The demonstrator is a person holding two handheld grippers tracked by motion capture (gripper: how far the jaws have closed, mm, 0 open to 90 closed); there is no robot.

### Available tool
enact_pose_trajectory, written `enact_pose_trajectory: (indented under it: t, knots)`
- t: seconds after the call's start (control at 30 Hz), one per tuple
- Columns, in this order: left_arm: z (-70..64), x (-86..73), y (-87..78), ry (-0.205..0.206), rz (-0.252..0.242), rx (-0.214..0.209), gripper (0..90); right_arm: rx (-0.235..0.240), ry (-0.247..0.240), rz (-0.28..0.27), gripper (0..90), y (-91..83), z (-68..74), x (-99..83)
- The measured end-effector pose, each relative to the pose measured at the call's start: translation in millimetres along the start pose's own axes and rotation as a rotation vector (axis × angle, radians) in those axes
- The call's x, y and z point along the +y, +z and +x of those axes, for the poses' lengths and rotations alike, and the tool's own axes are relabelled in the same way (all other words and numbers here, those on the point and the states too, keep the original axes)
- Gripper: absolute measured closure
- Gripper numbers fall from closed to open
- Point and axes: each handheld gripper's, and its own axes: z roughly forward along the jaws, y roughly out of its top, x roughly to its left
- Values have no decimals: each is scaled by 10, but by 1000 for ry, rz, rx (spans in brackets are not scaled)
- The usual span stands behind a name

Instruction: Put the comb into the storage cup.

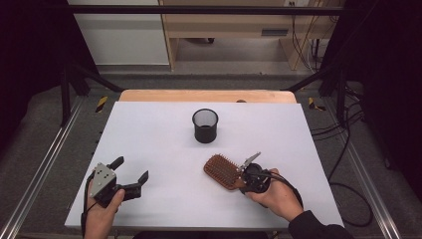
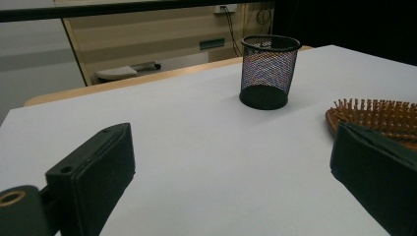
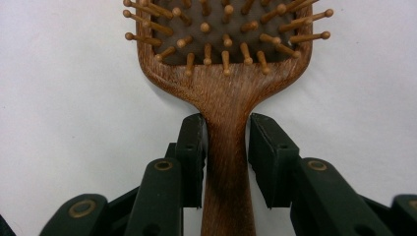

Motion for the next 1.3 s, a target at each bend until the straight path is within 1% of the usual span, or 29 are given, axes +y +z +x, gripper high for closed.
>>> enact_pose_trajectory:
  t: [0.2, 0.37, 0.5, 0.8, 0.97, 1.03, 1.1, 1.2, 1.3]
  knots:
    - [-5, 0, 4, 3, 2, 0, 35, -12, -11, 12, 717, 5, 21, 12]
    - [2, -1, 2, 0, 4, 1, 35, -25, -16, 21, 724, 3, 47, 27]
    - [4, -1, 4, -1, 3, 3, 36, -14, -16, 16, 725, -1, 28, 20]
    - [10, -4, 3, -4, 5, 6, 37, -16, -33, 5, 726, -4, 36, 7]
    - [13, -2, -1, -6, 3, 5, 37, -22, -37, -16, 726, -7, 31, -13]
    - [14, -1, 5, -4, 4, 3, 37, -35, -37, -28, 726, -11, 25, -17]
    - [12, -3, 8, -3, 6, 2, 37, -36, -30, -42, 726, -15, 7, -22]
    - [13, -2, 0, -6, 3, 3, 37, -40, -27, -77, 726, -37, -27, -24]
    - [17, 3, 0, -9, 0, 3, 37, -40, -20, -134, 726, -86, -43, -25]
